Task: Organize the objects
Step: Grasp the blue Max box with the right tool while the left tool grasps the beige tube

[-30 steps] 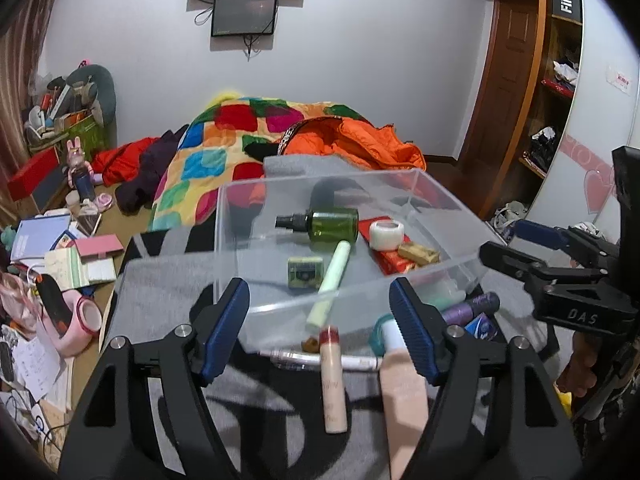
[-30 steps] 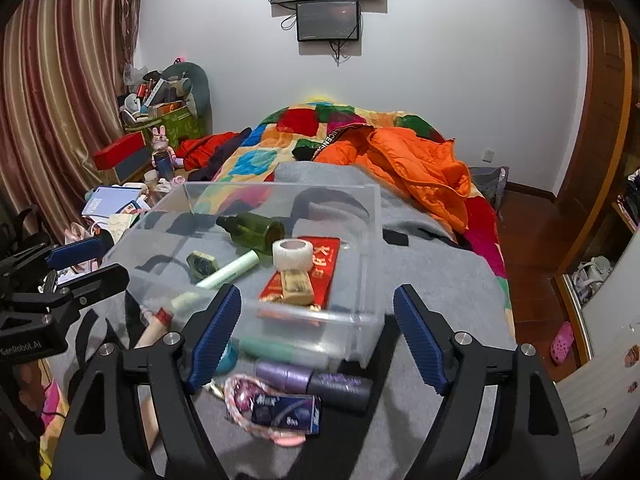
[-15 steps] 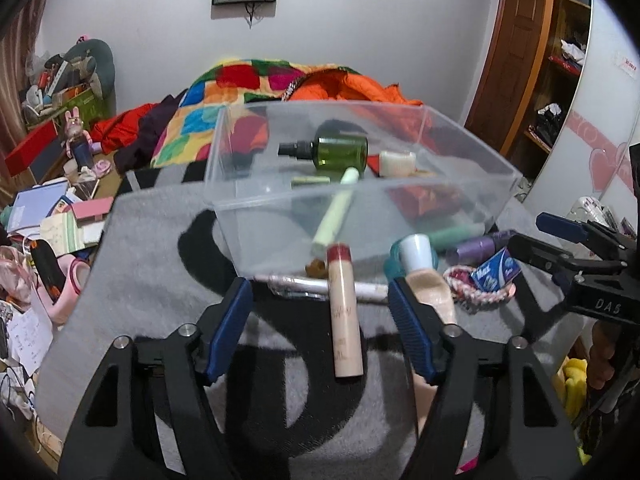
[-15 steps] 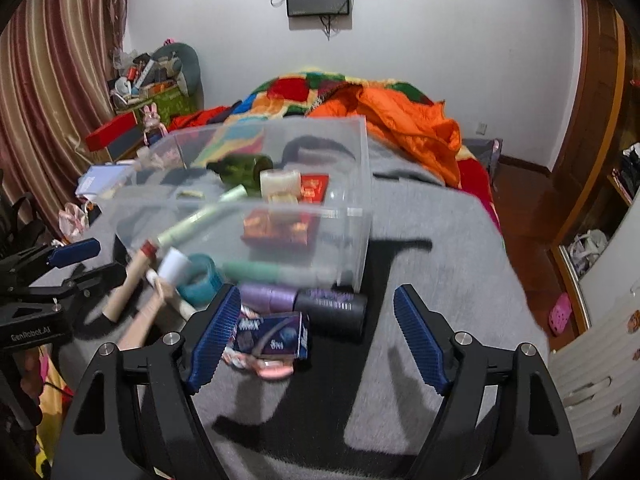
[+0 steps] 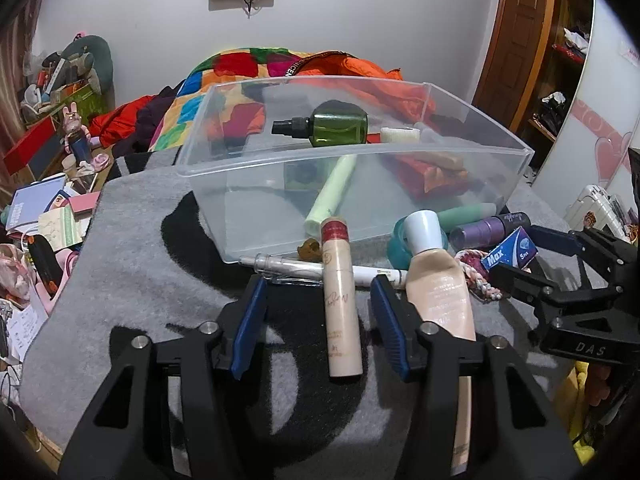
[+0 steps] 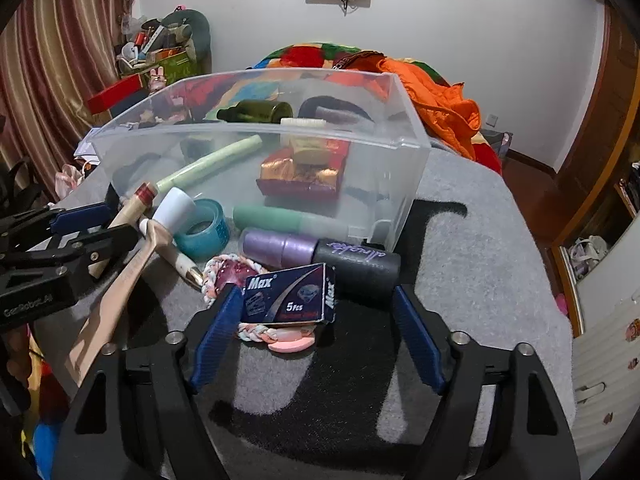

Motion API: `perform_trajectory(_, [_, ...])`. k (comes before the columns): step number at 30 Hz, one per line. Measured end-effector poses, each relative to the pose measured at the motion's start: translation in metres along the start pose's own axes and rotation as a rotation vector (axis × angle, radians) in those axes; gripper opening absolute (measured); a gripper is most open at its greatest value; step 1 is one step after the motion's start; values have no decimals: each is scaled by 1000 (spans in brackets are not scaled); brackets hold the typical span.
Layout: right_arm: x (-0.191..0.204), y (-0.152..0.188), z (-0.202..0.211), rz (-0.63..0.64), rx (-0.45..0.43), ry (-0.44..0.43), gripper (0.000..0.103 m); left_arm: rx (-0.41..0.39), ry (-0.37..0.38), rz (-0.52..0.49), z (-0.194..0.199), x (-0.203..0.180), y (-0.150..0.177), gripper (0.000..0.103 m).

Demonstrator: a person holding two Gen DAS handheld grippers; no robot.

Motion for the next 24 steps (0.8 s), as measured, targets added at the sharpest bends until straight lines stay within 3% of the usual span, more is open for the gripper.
perform_trajectory(3, [-3, 1, 1, -17, -2, -17, 57, 1, -5, -4, -4, -3, 1, 43])
perform_trajectory(10, [-7, 4, 8, -46, -15, -42, 32, -1, 10, -7, -2, -5, 5, 14])
perform_trajectory(19, [-14, 5, 23, -93, -58, -70, 13, -23, 28, 13, 15, 3, 9, 14])
perform_trajectory(24, [-15, 4, 31, -105, -82, -81, 8, -44, 39, 15, 29, 4, 11, 14])
Point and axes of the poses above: each gripper's, at about its wrist camera, not at the fingertips, and z roughly against the way its jaws point, x to its left, y to its underside, the point moved 3 cm from there along -z, roughly the way its jaws point, and after that the axes turned 13 degrees about z, right-handed, at the moved point
